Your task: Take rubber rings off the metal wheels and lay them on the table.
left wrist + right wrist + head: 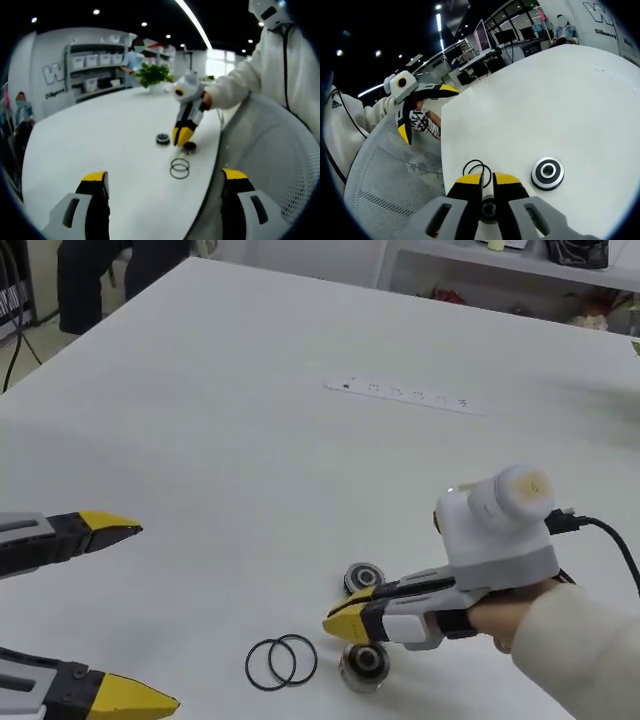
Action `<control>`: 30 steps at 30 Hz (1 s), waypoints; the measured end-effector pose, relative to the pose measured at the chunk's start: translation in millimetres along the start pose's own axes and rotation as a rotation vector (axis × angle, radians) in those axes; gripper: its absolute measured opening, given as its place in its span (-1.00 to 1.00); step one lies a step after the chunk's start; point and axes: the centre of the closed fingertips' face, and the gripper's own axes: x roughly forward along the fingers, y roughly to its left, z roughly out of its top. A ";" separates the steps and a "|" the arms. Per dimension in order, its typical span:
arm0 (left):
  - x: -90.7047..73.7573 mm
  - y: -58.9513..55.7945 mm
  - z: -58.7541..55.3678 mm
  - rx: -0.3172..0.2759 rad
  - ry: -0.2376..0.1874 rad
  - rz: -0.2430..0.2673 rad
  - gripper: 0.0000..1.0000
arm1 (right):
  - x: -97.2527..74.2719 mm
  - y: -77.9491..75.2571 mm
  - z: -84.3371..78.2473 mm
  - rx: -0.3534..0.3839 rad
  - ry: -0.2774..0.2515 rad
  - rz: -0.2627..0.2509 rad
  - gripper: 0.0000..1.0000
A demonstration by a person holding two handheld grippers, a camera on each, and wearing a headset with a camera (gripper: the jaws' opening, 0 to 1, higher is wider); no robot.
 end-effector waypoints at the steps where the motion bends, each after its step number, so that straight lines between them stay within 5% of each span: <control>1: 0.1 0.0 0.2 0.002 0.001 0.001 0.87 | -1.9 0.2 1.5 -0.004 -0.005 -0.001 -0.90; 30: 1.1 -0.7 12.5 0.037 0.002 -0.007 0.87 | -56.8 -1.2 30.3 -0.062 -0.133 -0.079 -0.70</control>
